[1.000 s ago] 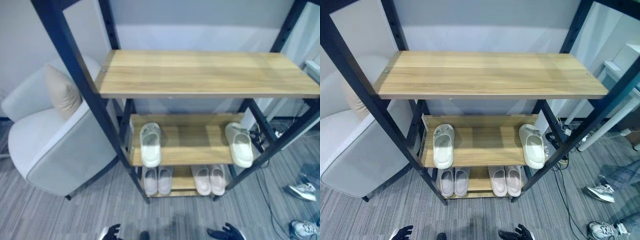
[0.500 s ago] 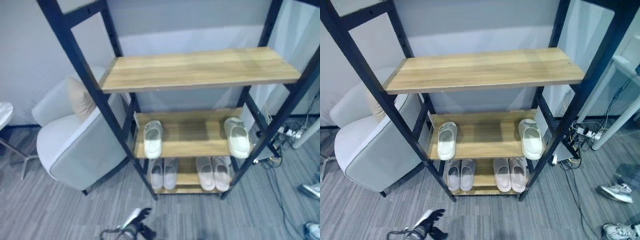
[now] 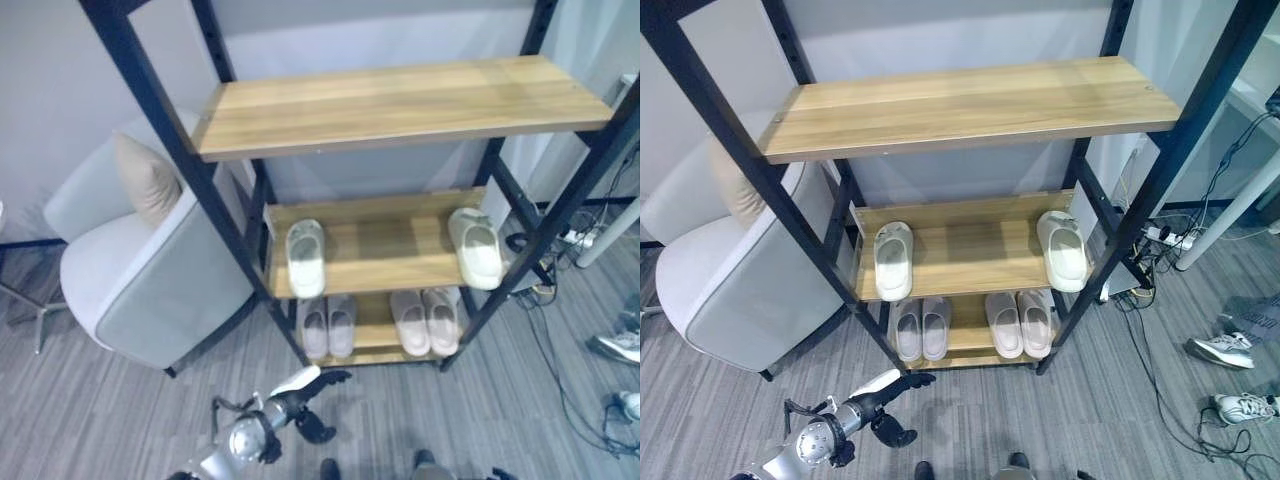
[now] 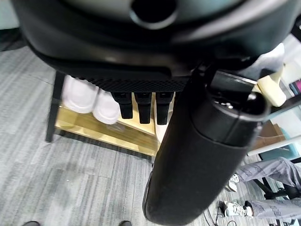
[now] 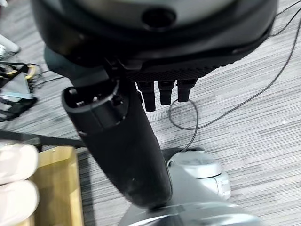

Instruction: Arrange the slippers neatly on the shoe rack.

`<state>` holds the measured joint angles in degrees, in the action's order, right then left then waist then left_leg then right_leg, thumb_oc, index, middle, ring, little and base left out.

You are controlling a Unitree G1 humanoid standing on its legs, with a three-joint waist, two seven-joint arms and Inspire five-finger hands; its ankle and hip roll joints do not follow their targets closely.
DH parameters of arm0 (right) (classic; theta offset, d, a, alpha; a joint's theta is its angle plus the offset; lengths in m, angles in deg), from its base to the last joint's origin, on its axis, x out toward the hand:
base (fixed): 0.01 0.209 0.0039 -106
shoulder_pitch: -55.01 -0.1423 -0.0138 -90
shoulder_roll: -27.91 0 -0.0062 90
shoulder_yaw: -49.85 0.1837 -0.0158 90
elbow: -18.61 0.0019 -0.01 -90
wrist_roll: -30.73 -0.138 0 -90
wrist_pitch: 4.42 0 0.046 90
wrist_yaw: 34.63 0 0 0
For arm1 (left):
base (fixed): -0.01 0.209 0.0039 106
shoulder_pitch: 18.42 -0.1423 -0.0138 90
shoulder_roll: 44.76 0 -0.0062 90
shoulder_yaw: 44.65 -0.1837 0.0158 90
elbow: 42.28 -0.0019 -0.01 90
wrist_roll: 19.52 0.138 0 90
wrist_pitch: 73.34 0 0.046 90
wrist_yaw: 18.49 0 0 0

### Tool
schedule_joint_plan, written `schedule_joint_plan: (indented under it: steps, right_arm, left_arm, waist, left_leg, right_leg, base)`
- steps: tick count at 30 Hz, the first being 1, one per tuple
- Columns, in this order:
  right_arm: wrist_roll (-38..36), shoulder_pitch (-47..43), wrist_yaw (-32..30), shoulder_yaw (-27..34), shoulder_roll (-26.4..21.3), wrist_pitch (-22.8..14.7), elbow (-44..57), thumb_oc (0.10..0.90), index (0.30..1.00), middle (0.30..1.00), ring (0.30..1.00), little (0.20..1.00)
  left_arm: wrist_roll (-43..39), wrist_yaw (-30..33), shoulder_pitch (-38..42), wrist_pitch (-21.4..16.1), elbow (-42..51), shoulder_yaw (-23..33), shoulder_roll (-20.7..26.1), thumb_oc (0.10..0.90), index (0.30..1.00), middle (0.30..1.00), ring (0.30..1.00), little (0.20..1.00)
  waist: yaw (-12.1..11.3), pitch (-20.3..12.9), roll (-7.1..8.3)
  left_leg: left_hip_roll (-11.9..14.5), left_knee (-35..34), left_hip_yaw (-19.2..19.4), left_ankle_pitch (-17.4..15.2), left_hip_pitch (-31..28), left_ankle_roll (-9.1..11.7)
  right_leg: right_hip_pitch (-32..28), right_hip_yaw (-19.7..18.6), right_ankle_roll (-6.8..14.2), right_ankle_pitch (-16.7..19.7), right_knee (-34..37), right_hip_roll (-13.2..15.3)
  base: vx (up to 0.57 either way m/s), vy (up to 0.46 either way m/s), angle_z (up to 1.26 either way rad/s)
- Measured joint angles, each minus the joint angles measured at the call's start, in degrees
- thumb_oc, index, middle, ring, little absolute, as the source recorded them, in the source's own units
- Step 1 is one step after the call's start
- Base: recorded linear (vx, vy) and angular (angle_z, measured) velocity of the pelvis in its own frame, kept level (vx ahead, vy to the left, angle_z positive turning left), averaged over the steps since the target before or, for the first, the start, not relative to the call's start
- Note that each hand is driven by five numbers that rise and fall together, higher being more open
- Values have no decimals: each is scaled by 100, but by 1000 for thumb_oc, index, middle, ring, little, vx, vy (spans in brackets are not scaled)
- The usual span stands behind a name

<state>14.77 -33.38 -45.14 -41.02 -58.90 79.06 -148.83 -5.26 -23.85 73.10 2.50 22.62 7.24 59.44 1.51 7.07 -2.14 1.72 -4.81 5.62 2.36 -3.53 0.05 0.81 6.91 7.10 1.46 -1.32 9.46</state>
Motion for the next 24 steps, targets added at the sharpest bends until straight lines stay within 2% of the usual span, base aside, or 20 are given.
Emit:
schedule_joint_plan:
  steps: [1,2,3,5,8,11,14,18,20,22,23,24]
  right_arm:
    - [26,117,2,-145,-12,40,10,800,900,900,900,900]
    - [30,160,-1,-230,-35,50,17,800,900,900,900,900]
    - [30,160,-1,-230,-35,50,17,800,900,900,900,900]
    - [388,196,-6,-474,-192,52,127,800,900,900,900,900]
    - [649,207,-52,-527,-264,49,127,800,900,900,900,900]
    - [699,286,-61,-590,-197,33,132,800,900,900,900,900]
    - [702,403,-52,-712,-41,28,128,800,900,900,900,900]
    - [698,607,-55,-717,-38,30,114,800,900,900,900,900]
    - [699,698,-47,-739,-44,32,120,800,900,900,900,900]
    - [709,692,-48,-766,-78,33,121,800,900,900,900,900]
    - [754,648,-49,-787,-121,30,124,800,900,900,900,900]
    - [802,601,-56,-778,-140,31,124,800,900,900,900,900]
  left_arm:
    - [-64,-49,-178,-2,408,3,16,800,900,900,900,900]
    - [-94,-51,-235,-14,657,9,-13,800,900,900,900,900]
    - [-94,-51,-235,-14,657,9,-13,800,900,900,900,900]
    - [-496,-155,-158,-131,1688,26,12,800,900,900,900,900]
    - [-498,-99,315,-387,2078,28,-27,800,900,900,900,900]
    - [-434,174,661,-448,2050,119,-88,800,900,900,900,900]
    - [-317,555,868,-456,2050,281,-71,800,900,900,900,900]
    - [278,957,1010,-469,1956,375,-47,800,900,900,900,900]
    - [700,1139,1461,-411,1450,340,-48,800,900,900,900,900]
    - [1363,1434,2120,-297,1000,37,224,800,900,900,900,900]
    - [1666,1553,2393,-208,877,-3,347,800,900,900,900,900]
    - [1840,1662,2597,-168,752,-56,372,800,900,900,900,900]
  waist:
    - [-13,-51,-14]
    - [-8,-85,-39]
    - [-8,-85,-39]
    - [15,-139,-104]
    - [25,-291,-116]
    - [109,-565,-41]
    - [152,-675,50]
    - [203,-707,9]
    - [269,-714,-2]
    - [329,-747,-42]
    - [459,-748,-96]
    - [461,-765,-139]
  left_leg:
    - [108,-6,22,-3,-92,120]
    - [144,-6,22,-13,-107,137]
    - [144,-6,22,-13,-107,137]
    - [252,15,-44,-13,-143,140]
    - [262,6,-115,-32,-117,196]
    - [258,-6,-132,-37,-69,283]
    - [214,-8,-143,-37,-60,289]
    - [193,-8,-113,-70,-54,240]
    - [183,-9,-94,-70,-37,236]
    - [180,-9,1,-59,79,233]
    - [151,-8,42,2,168,219]
    - [124,-7,57,24,237,224]
  right_leg:
    - [-365,-9,-69,289,589,-196]
    - [-401,-30,-146,354,677,-271]
    - [-401,-30,-146,354,677,-271]
    - [-410,-73,-195,361,632,-390]
    - [-393,-64,-198,357,634,-404]
    - [-342,-56,-182,344,656,-378]
    - [-330,-55,-139,324,677,-340]
    - [-293,-101,-116,344,680,-293]
    - [-264,-131,-110,367,679,-283]
    - [-115,-190,-116,417,679,-279]
    - [8,-238,-106,461,680,-269]
    - [79,-282,-108,494,679,-263]
  base:
    - [36,-107,-27]
    - [26,-110,-18]
    - [10,-114,-15]
    - [10,-120,-14]
    - [18,-98,2]
    - [34,-70,4]
    - [39,-41,1]
    - [37,-25,-3]
    - [35,-23,-8]
    - [2,2,-21]
    - [-2,5,-19]
    - [-1,-1,-15]
